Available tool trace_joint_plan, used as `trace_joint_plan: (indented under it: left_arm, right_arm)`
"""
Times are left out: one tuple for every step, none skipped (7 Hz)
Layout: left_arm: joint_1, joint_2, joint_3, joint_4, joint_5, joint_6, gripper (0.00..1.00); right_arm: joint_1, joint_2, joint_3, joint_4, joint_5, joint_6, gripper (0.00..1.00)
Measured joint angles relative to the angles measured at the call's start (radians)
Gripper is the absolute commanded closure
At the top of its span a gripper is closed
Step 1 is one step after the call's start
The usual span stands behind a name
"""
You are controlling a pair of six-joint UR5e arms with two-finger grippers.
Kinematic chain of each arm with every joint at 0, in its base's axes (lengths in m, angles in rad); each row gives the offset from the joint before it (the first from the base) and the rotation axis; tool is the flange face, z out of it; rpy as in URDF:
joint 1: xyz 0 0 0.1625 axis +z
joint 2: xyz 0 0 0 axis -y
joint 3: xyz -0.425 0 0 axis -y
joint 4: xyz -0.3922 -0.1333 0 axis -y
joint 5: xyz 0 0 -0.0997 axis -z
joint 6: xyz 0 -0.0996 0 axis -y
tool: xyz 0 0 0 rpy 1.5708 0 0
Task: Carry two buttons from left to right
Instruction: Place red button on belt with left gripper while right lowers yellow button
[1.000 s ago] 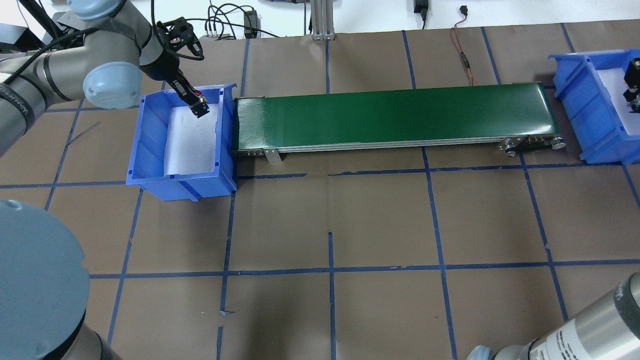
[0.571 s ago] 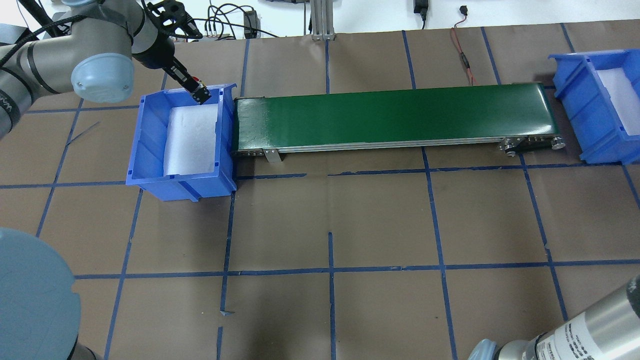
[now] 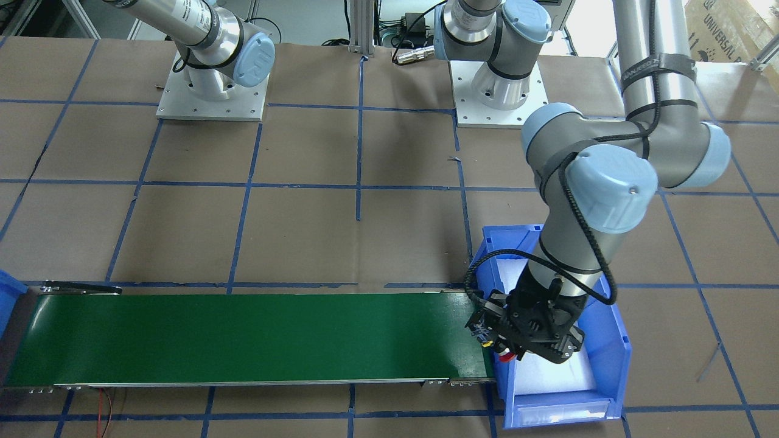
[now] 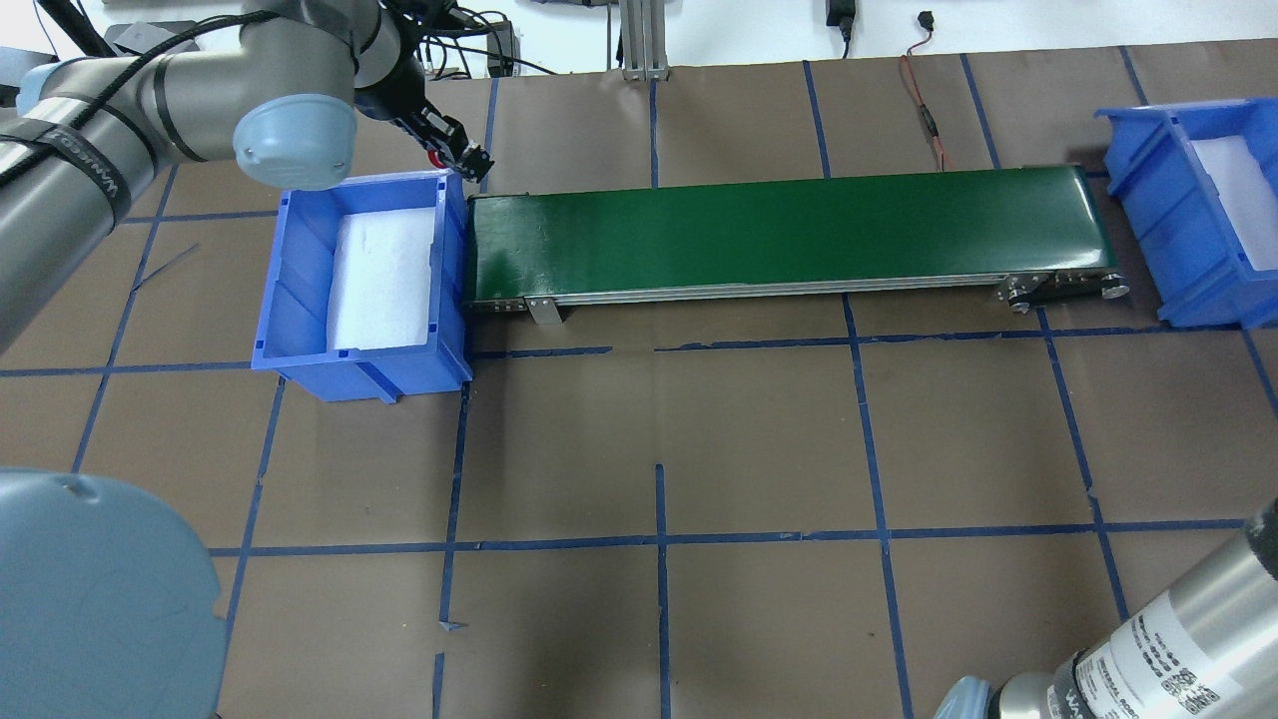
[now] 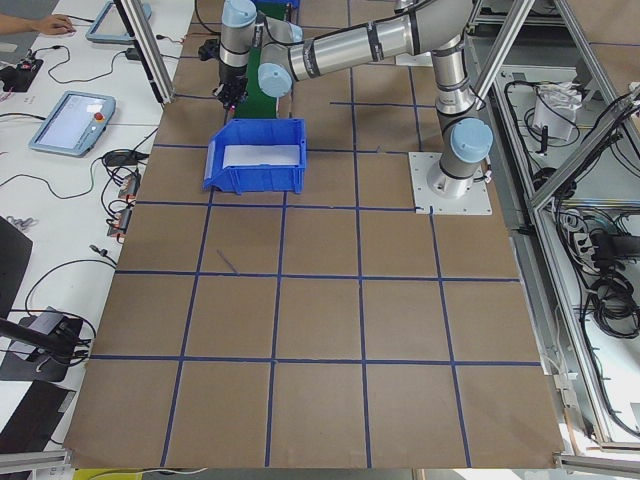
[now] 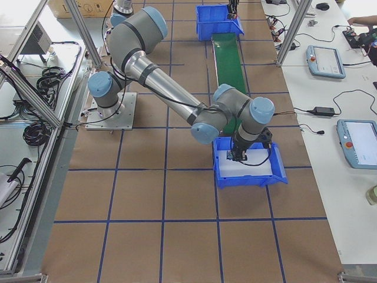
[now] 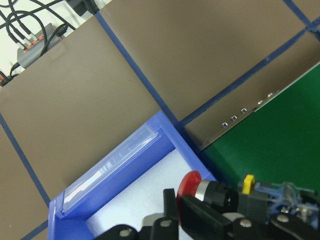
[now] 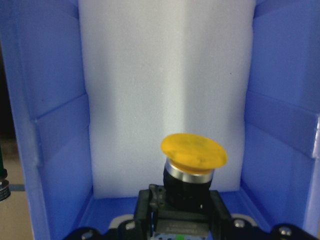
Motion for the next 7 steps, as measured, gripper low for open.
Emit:
trace_joint_plan:
  left_arm:
    - [-0.030, -0.030, 0.004, 0.017, 0.009, -0.068, 0.96]
    - [-0.048, -0.063, 0.005, 0.036, 0.012, -0.106, 0.96]
    - [-0.060, -0.092, 0.005, 0.055, 0.013, -0.127, 0.43]
    - [-0.069, -0.112, 0.005, 0.067, 0.021, -0.139, 0.00]
    - [-0.074, -0.120, 0.005, 0.073, 0.039, -0.144, 0.00]
    - [-0.077, -0.120, 0.004, 0.072, 0.056, -0.146, 0.00]
    - [-0.077, -0.116, 0.004, 0.064, 0.064, -0.146, 0.00]
  right_arm:
    - [0.001, 0.012, -0.007, 0.000, 0.000, 0.000, 0.92]
    - [0.002, 0.024, -0.008, 0.001, 0.000, 0.001, 0.92]
    - [0.002, 0.041, -0.007, 0.001, 0.000, 0.001, 0.91]
    - [0.003, 0.057, -0.006, 0.000, 0.000, 0.001, 0.91]
    - [0.003, 0.073, -0.006, -0.007, 0.000, 0.001, 0.91]
    - [0.003, 0.089, -0.007, -0.020, -0.001, 0.001, 0.91]
    - [0.004, 0.101, -0.007, -0.032, -0.007, 0.003, 0.91]
